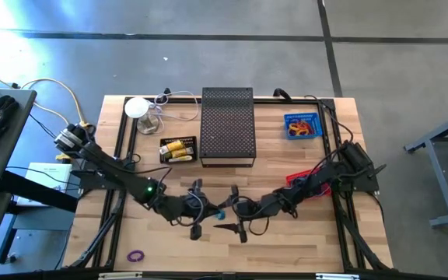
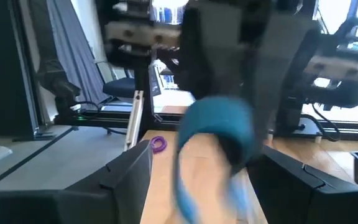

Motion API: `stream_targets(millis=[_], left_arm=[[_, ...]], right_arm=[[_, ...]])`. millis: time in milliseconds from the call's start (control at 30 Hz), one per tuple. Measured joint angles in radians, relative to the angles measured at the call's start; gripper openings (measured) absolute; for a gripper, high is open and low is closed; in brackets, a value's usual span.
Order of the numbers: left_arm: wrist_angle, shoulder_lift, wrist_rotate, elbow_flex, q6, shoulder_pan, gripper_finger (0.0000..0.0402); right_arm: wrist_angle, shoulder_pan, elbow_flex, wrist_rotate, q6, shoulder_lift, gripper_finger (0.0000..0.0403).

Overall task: Pick & Place Office Desk Supplies
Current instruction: Put the blue rubber band into the red bin

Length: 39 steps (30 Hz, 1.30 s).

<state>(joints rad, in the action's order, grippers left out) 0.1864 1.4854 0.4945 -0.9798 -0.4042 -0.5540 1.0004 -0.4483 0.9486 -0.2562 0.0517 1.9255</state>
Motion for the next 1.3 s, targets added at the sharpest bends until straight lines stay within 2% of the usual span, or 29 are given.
stream_targets(millis=[167, 333, 467, 700, 967, 1300], left_arm=[[0.04, 0.014, -0.033, 0.0, 0.027, 0.013, 0.0001], [0.097, 0.009, -0.033, 0.0, 0.071, -0.006, 0.0001], [0.111, 0.009, -0.032, 0.0, 0.102, -0.023, 0.0001], [0.108, 0.009, -0.032, 0.0, 0.102, -0.028, 0.0001], [0.077, 0.009, -0.031, 0.0, 0.103, -0.027, 0.001], [0.055, 0.034, -0.025, 0.002, 0.14, -0.045, 0.0109]], right_arm=[[-0.031, 0.017, 0.001, 0.032, 0.058, 0.0, 0.0237], [-0.059, 0.019, 0.001, 0.074, 0.077, 0.0, 0.02], [-0.061, 0.019, 0.001, 0.072, 0.052, 0.0, 0.0145], [-0.078, 0.019, 0.001, 0.042, 0.023, 0.0, 0.0013], [-0.109, 0.021, 0.001, 0.055, 0.023, 0.0, 0.0005], [-0.266, -0.01, 0.001, 0.033, -0.002, -0.024, 0.0004]])
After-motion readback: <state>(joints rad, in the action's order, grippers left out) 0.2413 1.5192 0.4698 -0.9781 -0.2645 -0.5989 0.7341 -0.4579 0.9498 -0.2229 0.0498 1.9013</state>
